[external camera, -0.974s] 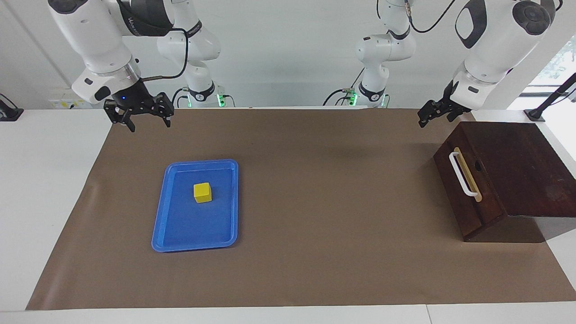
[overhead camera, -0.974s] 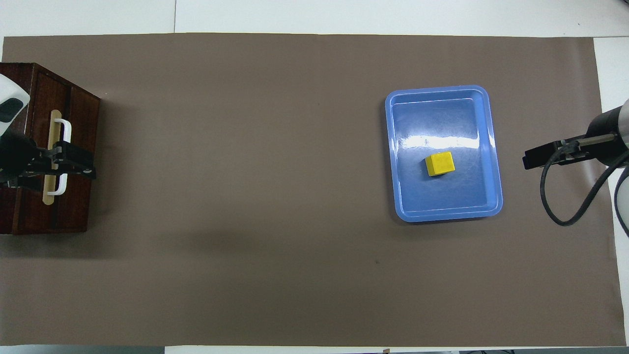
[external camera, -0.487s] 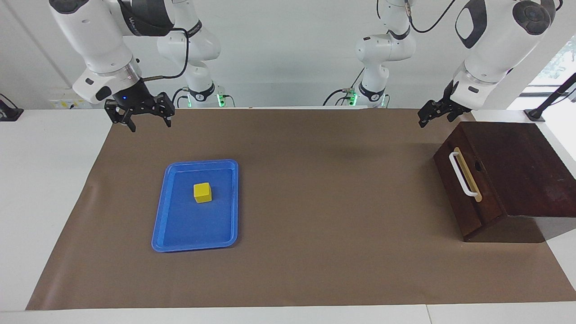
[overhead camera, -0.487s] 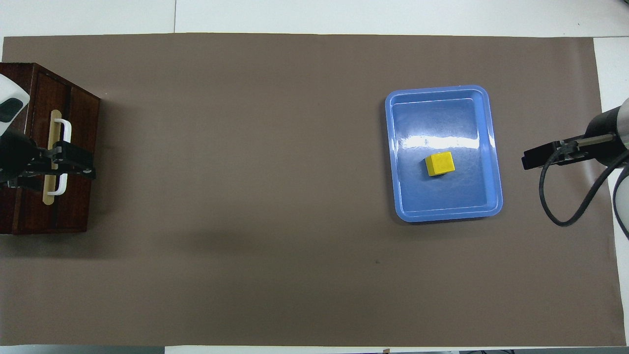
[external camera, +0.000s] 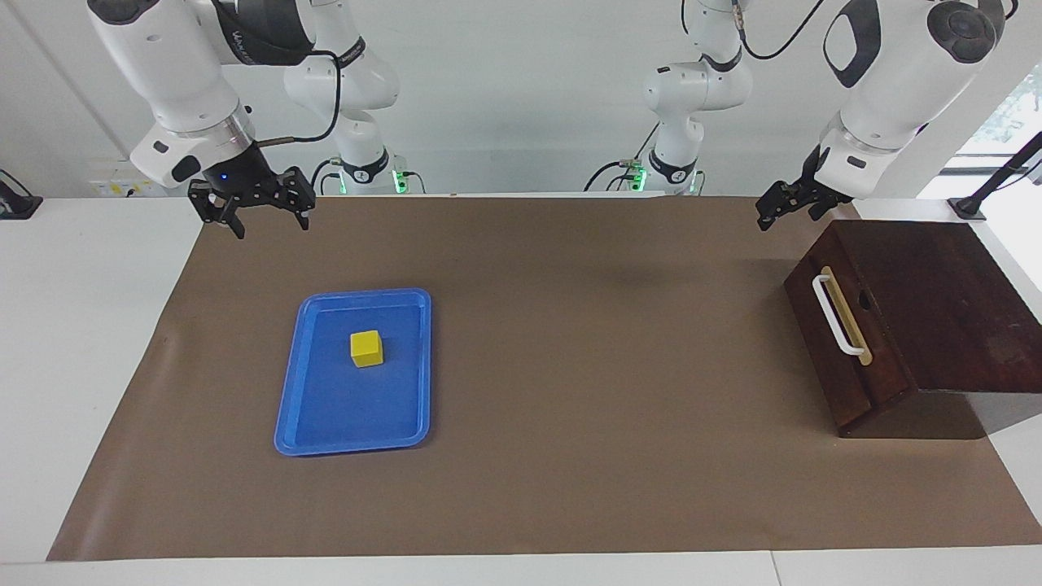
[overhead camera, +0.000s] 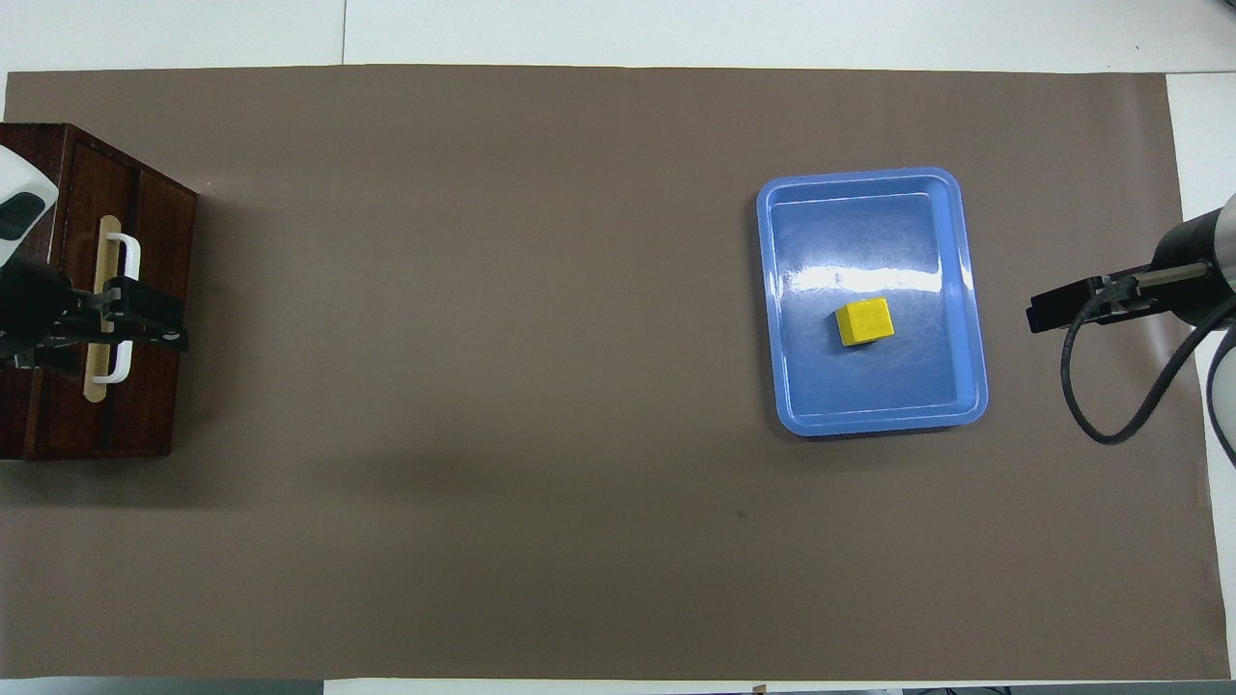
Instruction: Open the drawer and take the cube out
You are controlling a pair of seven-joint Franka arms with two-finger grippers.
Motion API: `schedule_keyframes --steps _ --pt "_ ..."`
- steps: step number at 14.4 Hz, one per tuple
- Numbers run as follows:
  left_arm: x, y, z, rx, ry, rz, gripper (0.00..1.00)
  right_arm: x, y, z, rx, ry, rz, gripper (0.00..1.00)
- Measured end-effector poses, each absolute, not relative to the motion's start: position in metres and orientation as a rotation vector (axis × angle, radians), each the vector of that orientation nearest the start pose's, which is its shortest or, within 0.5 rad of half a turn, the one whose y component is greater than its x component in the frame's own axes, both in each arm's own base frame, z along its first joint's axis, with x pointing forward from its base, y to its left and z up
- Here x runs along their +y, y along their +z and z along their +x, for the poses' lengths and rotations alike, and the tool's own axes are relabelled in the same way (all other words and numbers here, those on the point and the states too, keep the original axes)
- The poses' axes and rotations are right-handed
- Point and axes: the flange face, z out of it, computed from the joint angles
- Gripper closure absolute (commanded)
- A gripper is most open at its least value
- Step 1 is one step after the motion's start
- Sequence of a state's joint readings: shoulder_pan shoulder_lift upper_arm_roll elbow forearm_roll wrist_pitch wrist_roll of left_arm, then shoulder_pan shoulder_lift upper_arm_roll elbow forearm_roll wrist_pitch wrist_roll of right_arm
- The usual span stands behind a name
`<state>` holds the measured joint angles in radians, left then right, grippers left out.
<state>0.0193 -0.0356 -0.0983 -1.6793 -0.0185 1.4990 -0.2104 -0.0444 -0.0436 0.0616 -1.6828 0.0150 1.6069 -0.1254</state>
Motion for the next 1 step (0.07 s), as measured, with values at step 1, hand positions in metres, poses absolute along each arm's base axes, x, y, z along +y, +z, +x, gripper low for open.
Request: schedule_keyframes --steps 1 --pt "-0.0449 0.5874 0.53 -0.206 0.228 -3.12 0.0 0.0116 0.5985 0.5418 -0.222 0.05 -3.119 0.0"
